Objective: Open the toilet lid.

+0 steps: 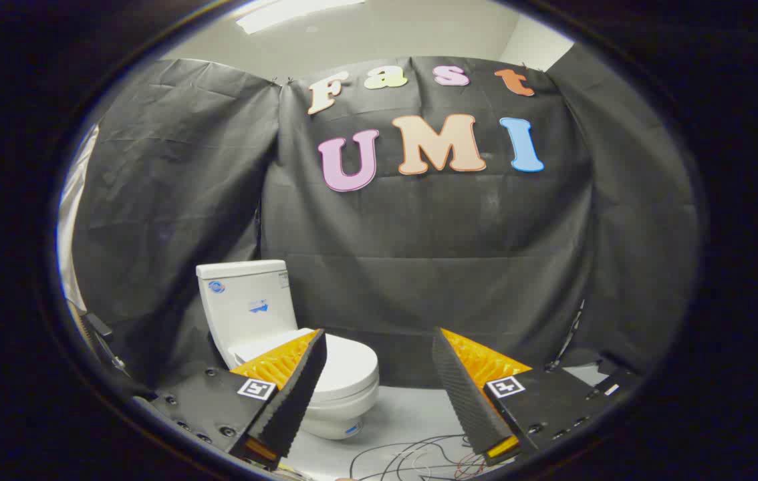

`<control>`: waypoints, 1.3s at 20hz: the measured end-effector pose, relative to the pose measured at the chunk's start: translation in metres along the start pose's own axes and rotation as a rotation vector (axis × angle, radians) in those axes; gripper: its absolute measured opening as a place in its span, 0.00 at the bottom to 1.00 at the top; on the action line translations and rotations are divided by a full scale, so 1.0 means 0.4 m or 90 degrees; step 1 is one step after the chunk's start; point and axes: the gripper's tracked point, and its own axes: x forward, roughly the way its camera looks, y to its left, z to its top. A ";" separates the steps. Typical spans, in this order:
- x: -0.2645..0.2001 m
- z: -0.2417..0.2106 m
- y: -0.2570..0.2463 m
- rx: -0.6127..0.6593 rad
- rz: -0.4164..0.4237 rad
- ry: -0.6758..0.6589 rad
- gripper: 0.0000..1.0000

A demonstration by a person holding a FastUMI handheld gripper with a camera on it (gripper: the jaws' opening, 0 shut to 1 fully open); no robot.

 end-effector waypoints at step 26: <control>0.159 0.103 0.015 -0.024 -0.089 -0.087 0.96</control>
